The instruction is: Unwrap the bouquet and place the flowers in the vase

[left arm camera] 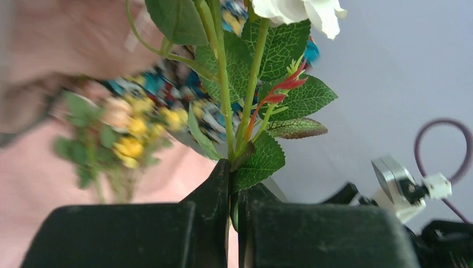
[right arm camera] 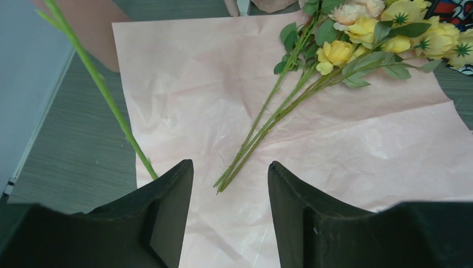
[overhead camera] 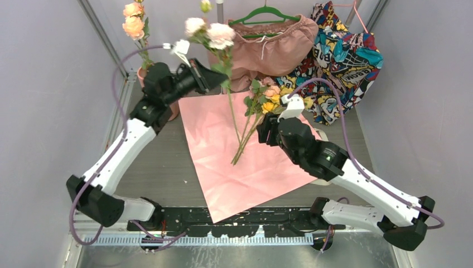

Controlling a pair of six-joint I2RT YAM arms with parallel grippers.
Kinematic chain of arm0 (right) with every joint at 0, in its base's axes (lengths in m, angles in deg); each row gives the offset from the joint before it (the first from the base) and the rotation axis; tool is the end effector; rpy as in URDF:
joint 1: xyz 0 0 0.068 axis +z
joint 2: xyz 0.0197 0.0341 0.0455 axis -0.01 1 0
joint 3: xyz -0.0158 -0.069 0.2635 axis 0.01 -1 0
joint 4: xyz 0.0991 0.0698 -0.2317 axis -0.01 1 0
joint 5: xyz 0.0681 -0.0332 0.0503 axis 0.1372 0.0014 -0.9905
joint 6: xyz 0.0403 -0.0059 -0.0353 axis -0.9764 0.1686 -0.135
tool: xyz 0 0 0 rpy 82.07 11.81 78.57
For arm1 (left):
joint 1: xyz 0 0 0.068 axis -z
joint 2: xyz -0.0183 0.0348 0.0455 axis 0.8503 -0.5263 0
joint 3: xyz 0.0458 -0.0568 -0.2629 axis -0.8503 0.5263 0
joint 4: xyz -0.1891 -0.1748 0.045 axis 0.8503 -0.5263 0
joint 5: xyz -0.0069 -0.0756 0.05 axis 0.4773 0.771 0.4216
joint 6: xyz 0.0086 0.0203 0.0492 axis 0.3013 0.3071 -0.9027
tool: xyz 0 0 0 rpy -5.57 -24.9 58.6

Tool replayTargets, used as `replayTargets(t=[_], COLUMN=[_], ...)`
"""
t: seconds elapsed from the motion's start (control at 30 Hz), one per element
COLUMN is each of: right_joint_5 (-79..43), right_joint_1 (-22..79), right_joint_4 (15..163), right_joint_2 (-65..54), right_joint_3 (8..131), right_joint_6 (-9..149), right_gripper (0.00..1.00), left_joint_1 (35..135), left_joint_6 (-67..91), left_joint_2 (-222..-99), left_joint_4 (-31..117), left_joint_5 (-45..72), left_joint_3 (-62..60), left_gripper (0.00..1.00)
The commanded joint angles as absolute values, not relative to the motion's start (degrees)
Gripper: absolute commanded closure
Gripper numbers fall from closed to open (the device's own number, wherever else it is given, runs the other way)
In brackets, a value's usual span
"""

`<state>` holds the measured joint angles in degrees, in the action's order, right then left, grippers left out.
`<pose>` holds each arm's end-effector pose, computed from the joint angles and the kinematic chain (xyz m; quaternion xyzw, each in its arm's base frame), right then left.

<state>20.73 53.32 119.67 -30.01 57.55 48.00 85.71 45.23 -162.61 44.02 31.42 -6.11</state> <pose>0.1356 0.1549 0.3804 -0.0351 0.8213 0.1765 0.5413 0.2730 -0.1596 0.4338 0.0584 0.6909 -0.5410 0.4760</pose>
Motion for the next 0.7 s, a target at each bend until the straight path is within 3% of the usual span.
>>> replayTargets(t=[0.0,0.23,0.43,0.67], right_joint_5=[25.4,25.9,24.8,23.3], right_joint_1=[53.3,53.2,53.2,53.2], right_joint_4=[116.9,116.8,115.7,115.5], right_joint_2=[-32.8,-33.1,-32.4,-31.0], right_joint_3=[55.6,53.3,52.0,51.9], right_joint_6=[48.3,48.4,47.8,47.2], right_gripper=[0.43,0.42,0.43,0.43], left_joint_1=[82.9,80.6,73.9,65.1], left_joint_6=[29.7,8.8,-1.7,-0.5], left_joint_2=[-157.7,-156.2,-161.6,-170.3], left_joint_4=[31.0,35.2,42.9,44.4], left_joint_5=[13.9,-12.7,-13.4,-7.1], left_joint_3=[-13.6,-19.9,-26.3,-33.6], left_gripper=[1.0,1.0,1.0,1.0])
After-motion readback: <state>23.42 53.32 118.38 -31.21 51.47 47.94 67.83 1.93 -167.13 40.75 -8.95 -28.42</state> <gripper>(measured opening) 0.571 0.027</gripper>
